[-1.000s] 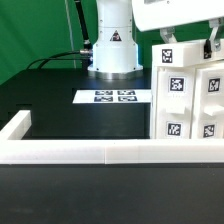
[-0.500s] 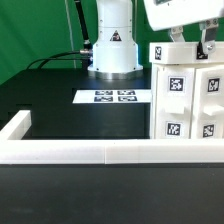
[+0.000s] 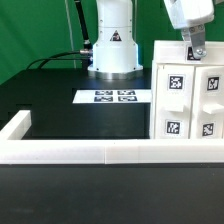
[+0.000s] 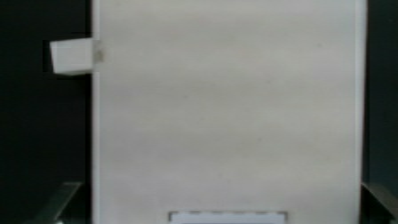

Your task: Assemble cabinet

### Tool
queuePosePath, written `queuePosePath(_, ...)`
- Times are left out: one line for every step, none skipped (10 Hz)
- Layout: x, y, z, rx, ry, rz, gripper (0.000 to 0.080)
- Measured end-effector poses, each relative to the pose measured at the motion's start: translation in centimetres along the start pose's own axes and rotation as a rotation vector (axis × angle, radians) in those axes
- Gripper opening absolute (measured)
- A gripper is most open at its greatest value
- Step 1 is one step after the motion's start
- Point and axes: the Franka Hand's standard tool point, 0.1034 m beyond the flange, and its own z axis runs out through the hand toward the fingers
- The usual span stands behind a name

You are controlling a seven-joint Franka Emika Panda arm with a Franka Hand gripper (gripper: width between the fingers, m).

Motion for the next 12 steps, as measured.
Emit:
queuePosePath(-0.1, 0.0, 0.0, 0.000, -0.015, 0.106, 0.0562)
queuePosePath(-0.2, -0.1, -0.1, 0.000, -0.023, 0.188, 0.0561)
queuePosePath(-0.2, -0.1, -0.1, 0.000, -0.030, 0.254, 0.0561)
queuePosePath(-0.2, -0.2, -0.1, 0.001, -0.033, 0.290, 0.0561)
queuePosePath(-0.3, -0.2, -0.1, 0.005, -0.037, 0.333, 0.0561)
queuePosePath(-0.4, -0.2, 0.0, 0.003, -0.041, 0.338, 0.0561)
queuePosePath(-0.5, -0.1, -0.1, 0.003, -0.041, 0.314, 0.0734)
queuePosePath(-0.7, -0.2, -0.5, 0.008, -0.044, 0.291, 0.0780)
queuePosePath(-1.0, -0.1, -1.3, 0.018, -0.054, 0.277, 0.0793)
queuePosePath(-1.2, -0.1, -2.1, 0.028, -0.064, 0.264, 0.0793)
queuePosePath(-1.6, -0.5, -3.0, 0.040, -0.076, 0.255, 0.0798)
queuePosePath(-1.7, -0.6, -3.3, 0.048, -0.079, 0.234, 0.0798)
